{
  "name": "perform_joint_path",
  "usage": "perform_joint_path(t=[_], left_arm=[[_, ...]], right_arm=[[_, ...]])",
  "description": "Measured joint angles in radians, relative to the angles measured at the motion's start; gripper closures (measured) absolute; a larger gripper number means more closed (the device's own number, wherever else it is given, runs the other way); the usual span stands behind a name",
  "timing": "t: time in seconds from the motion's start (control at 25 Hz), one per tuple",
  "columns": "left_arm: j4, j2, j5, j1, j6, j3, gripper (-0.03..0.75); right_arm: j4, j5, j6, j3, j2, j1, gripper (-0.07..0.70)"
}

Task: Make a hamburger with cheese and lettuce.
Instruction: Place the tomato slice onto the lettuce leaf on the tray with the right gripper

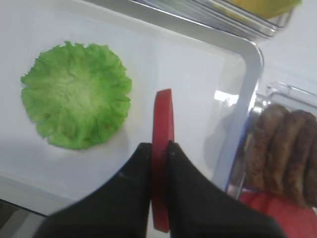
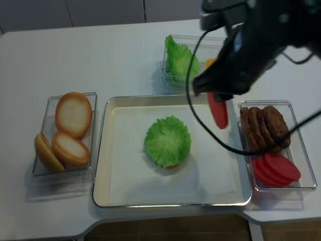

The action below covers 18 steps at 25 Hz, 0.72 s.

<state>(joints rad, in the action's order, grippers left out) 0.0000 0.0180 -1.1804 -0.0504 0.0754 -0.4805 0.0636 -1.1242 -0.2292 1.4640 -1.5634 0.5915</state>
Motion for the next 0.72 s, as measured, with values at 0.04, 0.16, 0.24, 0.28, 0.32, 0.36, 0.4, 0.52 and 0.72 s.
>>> perform_joint_path(t=[0.04,0.16,0.24,0.28,0.32,0.36,0.4,0.52,0.72], left_arm=[[0.0,0.0,0.0,0.0,0.0,0.0,0.248],[0.0,0.0,0.0,0.0,0.0,0.0,0.248],[0.0,0.0,0.0,0.0,0.0,0.0,0.248],[0.0,0.0,0.0,0.0,0.0,0.0,0.248],[0.0,0.0,0.0,0.0,0.0,0.0,0.248],[0.0,0.0,0.0,0.0,0.0,0.0,0.248],[0.0,0.0,0.0,0.0,0.0,0.0,0.248],[0.0,0.0,0.0,0.0,0.0,0.0,0.248],[0.0,0.0,0.0,0.0,0.0,0.0,0.248]], right_arm=[[0.005,0.007,0.007,0.015,-0.024,0.014,0.559],[0.034,0.019,0.016,0.071,-0.103,0.053,0.559],[0.063,0.021,0.019,0.104,-0.155,0.074,0.559],[0.077,0.021,0.019,0.119,-0.18,0.083,0.559],[0.087,0.021,0.021,0.131,-0.199,0.092,0.559],[0.099,0.021,0.024,0.144,-0.22,0.099,0.559],[0.11,0.021,0.028,0.155,-0.24,0.105,0.559],[0.131,0.021,0.039,0.172,-0.284,0.119,0.559],[0.144,0.021,0.045,0.173,-0.319,0.129,0.559]])
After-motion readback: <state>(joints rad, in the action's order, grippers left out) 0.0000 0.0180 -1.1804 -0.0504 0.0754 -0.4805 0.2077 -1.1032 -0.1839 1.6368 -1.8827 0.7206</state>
